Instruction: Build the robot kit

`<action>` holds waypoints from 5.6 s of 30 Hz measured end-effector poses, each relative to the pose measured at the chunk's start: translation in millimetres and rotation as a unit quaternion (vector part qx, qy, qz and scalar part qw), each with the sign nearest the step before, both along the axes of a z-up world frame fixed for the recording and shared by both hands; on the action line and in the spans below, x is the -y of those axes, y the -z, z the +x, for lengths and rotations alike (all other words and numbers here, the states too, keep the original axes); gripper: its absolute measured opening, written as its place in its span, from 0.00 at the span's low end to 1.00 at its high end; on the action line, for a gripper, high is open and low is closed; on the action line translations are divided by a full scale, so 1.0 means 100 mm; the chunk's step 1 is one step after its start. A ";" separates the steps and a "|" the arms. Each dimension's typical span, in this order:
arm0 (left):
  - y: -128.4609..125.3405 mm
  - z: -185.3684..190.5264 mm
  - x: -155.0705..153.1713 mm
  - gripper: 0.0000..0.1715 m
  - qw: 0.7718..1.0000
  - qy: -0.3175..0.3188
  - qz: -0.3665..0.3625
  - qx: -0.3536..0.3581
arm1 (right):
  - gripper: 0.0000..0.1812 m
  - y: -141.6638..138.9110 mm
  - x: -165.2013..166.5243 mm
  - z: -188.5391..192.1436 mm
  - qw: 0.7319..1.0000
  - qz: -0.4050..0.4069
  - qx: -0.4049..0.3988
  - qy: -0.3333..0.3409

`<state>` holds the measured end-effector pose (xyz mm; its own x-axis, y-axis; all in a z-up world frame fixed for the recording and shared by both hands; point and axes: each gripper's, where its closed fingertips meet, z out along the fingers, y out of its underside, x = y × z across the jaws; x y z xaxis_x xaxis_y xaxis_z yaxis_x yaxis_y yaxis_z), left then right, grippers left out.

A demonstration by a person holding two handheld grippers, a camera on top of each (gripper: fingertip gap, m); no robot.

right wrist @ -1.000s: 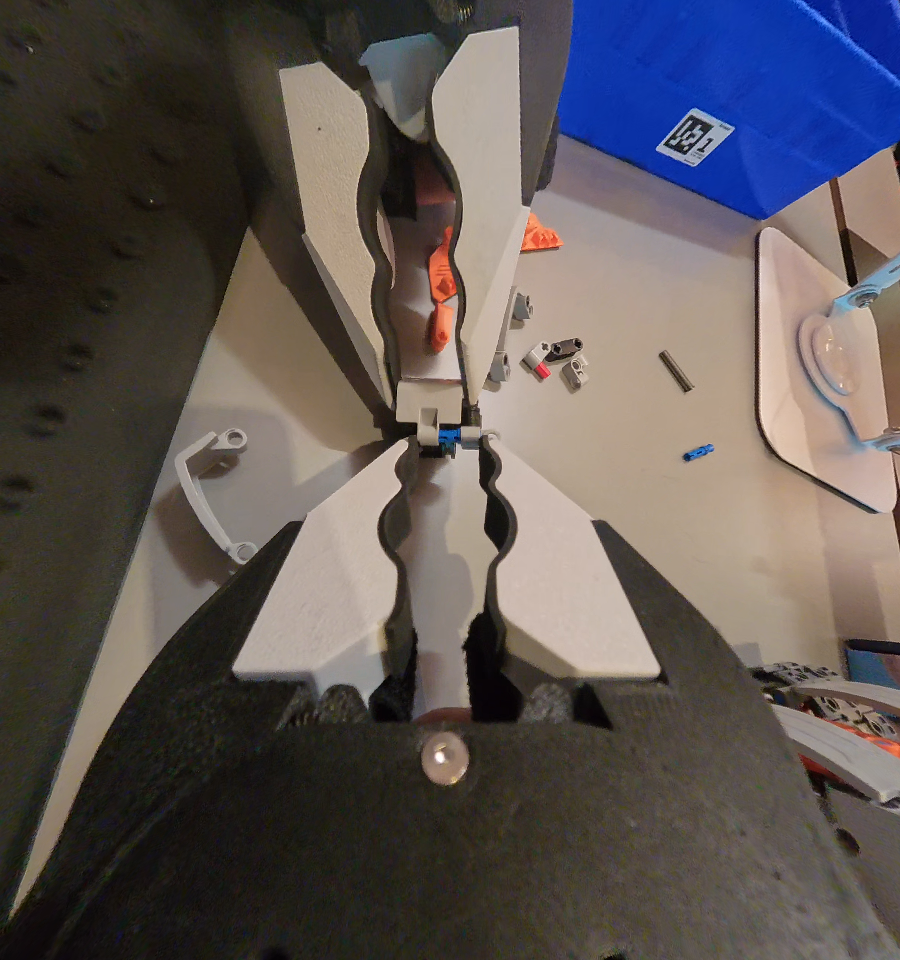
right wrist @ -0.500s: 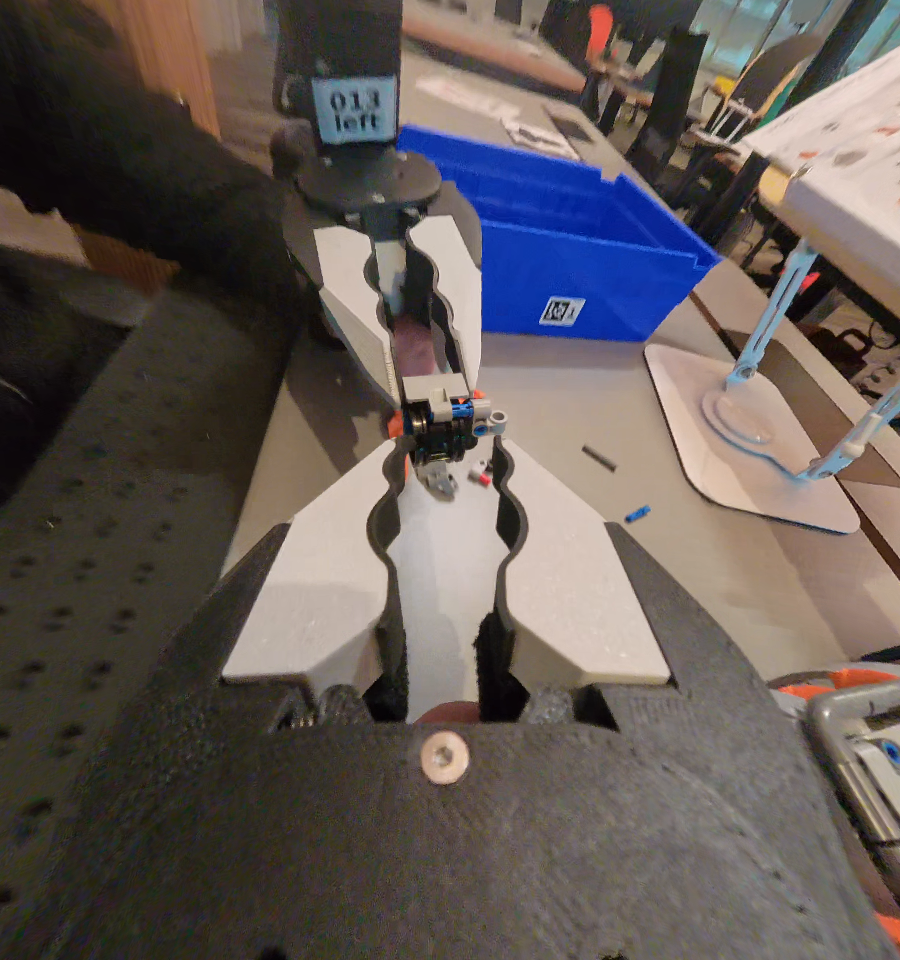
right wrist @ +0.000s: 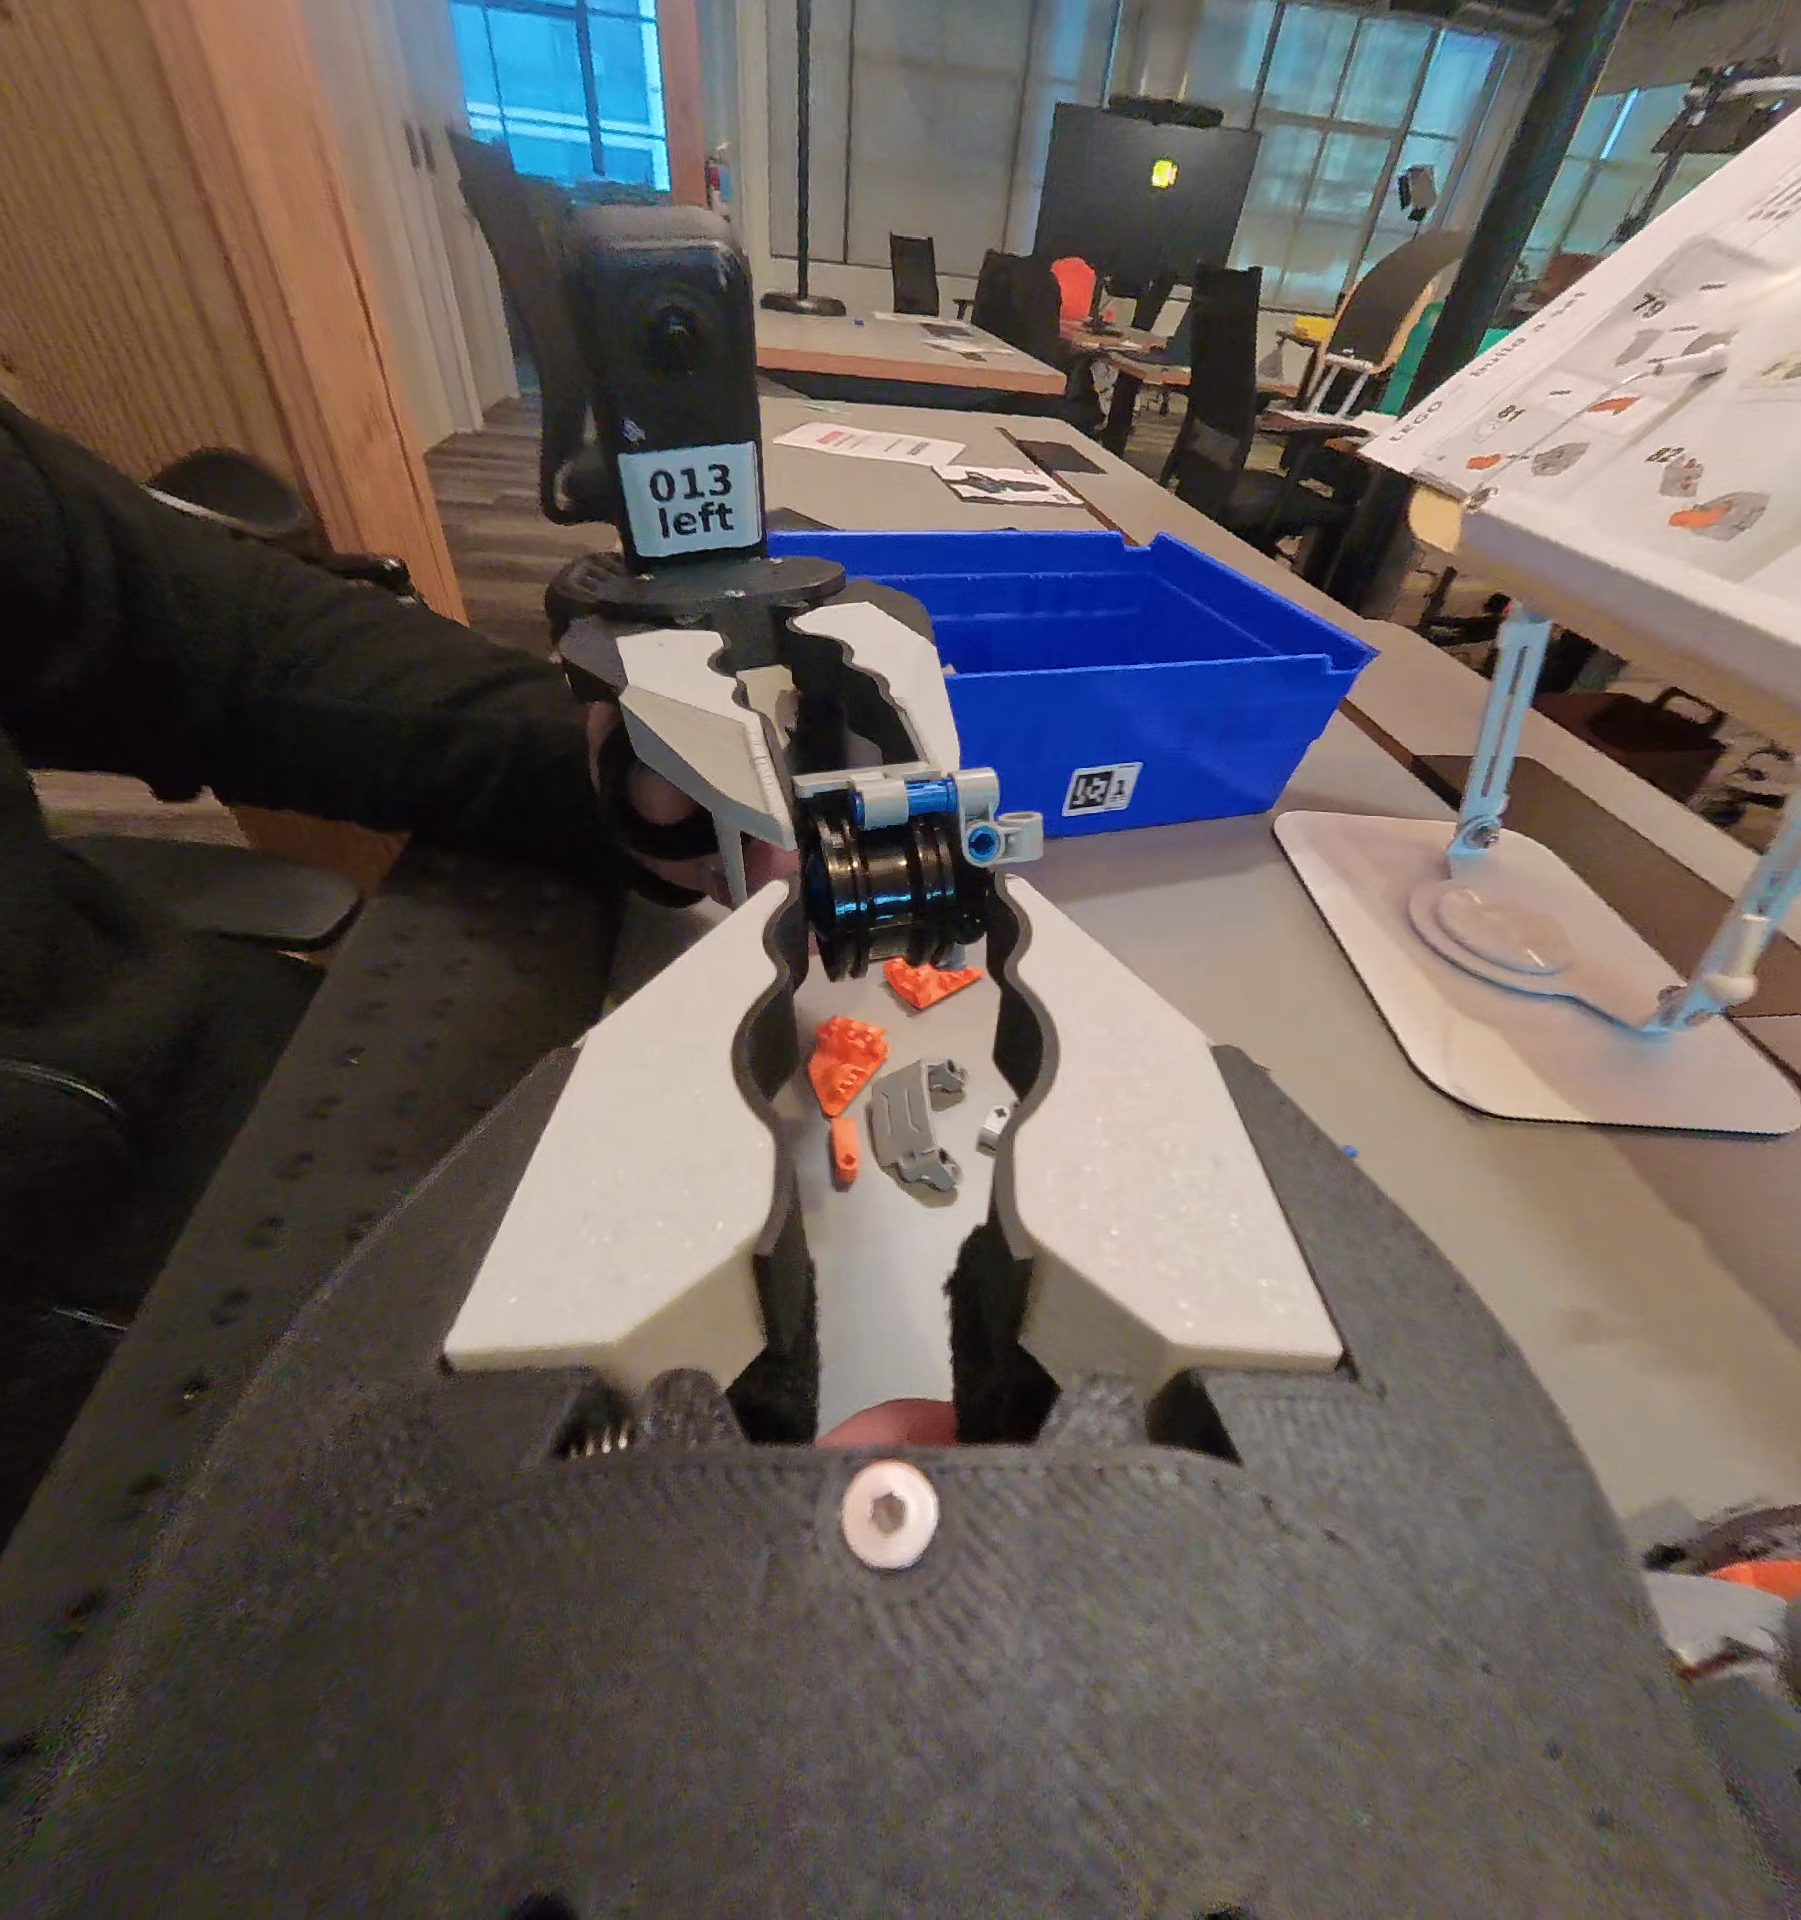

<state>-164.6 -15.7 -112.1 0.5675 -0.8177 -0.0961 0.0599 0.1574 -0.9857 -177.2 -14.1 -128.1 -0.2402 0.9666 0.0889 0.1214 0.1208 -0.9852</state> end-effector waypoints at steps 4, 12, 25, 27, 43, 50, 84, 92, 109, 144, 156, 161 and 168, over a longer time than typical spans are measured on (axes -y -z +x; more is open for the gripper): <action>0.10 -0.03 -0.05 0.13 0.998 -0.025 0.018 -0.051 | 0.17 0.08 -0.10 0.00 0.992 0.113 0.026 0.046; 0.24 -0.01 -0.10 0.13 0.985 -0.065 0.054 -0.149 | 0.18 0.12 -0.13 0.04 0.966 0.239 0.060 0.074; -0.10 -0.18 -0.08 0.13 0.995 0.030 -0.059 0.071 | 0.25 -0.23 -0.13 0.08 0.996 0.067 -0.022 0.054; -0.07 -0.17 -0.08 0.13 0.996 0.027 -0.053 0.061 | 0.23 -0.26 -0.12 0.07 0.996 0.069 -0.031 0.056; 0.22 0.05 -0.02 0.13 0.990 -0.011 0.038 -0.132 | 0.20 -0.11 0.05 0.02 0.995 0.097 -0.002 0.014; 0.25 0.04 -0.03 0.13 0.984 -0.033 0.059 -0.162 | 0.16 -0.06 0.07 0.03 0.994 0.112 0.002 0.006; 0.02 -0.07 -0.03 0.13 1.000 0.005 -0.009 -0.028 | 0.27 -0.13 -0.07 0.21 0.997 0.071 0.001 0.013; -0.14 -0.11 0.00 0.13 0.994 0.059 -0.049 0.082 | 0.23 -0.08 0.02 0.03 0.998 0.052 0.015 0.020; -0.24 -0.07 0.09 0.13 0.986 0.093 -0.039 0.131 | 0.15 -0.20 0.08 -0.01 0.997 0.060 -0.030 0.032; 0.19 -0.03 -0.15 0.13 0.972 -0.080 0.076 -0.209 | 0.16 -0.08 -0.07 0.04 0.980 0.194 0.022 0.029; 0.28 0.00 -0.14 0.13 0.964 -0.086 0.069 -0.241 | 0.15 0.01 -0.05 0.06 0.969 0.244 0.039 0.024; 0.28 0.01 -0.13 0.13 0.971 -0.071 0.044 -0.224 | 0.15 0.00 -0.02 0.06 0.958 0.282 0.043 0.032; 0.17 0.03 -0.13 0.13 0.968 -0.085 0.080 -0.221 | 0.16 -0.14 -0.03 0.08 0.971 0.237 -0.009 0.022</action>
<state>-161.9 -2.3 -129.1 0.5674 -0.6700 -0.4787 -0.4029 0.2811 -0.8710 -169.1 -10.8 -114.3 -0.1944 0.8258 0.5295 0.1199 0.5557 -0.8227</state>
